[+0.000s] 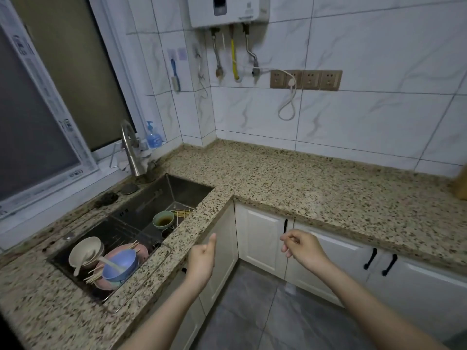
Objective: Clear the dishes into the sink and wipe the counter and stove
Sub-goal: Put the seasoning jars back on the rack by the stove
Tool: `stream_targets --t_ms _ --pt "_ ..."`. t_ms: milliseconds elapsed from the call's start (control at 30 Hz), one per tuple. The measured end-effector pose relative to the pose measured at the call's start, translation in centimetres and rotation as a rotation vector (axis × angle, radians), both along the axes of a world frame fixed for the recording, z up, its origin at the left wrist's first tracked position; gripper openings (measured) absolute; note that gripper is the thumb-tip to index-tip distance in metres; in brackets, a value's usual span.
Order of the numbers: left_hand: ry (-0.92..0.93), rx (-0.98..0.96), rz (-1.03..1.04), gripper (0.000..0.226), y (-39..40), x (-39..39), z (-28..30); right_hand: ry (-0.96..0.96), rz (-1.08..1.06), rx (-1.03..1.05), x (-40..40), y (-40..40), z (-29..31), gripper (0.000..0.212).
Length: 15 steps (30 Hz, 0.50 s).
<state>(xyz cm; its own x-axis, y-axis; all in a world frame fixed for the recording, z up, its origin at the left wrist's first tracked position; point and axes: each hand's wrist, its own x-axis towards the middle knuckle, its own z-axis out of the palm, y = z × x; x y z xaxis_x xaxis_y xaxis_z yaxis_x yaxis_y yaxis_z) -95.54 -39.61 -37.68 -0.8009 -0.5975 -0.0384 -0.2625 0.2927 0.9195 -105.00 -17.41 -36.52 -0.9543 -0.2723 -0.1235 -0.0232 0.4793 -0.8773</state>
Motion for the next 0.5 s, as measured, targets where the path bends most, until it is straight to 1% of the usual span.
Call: stream_targets --t_ms 233,367,500 --pt "0.041 -0.013 0.052 0.054 -7.3 -4.0 1.0 0.052 0.099 0.059 -5.4 -8.3 1.4 0.017" --pt "0.141 0.005 0.052 0.059 -11.2 -5.5 1.0 0.103 0.146 0.060 -7.9 -13.4 2.1 0.016" --pt "0.173 -0.021 0.069 0.062 -13.8 -6.6 0.4 0.102 0.236 0.056 -9.6 -17.8 1.3 0.026"
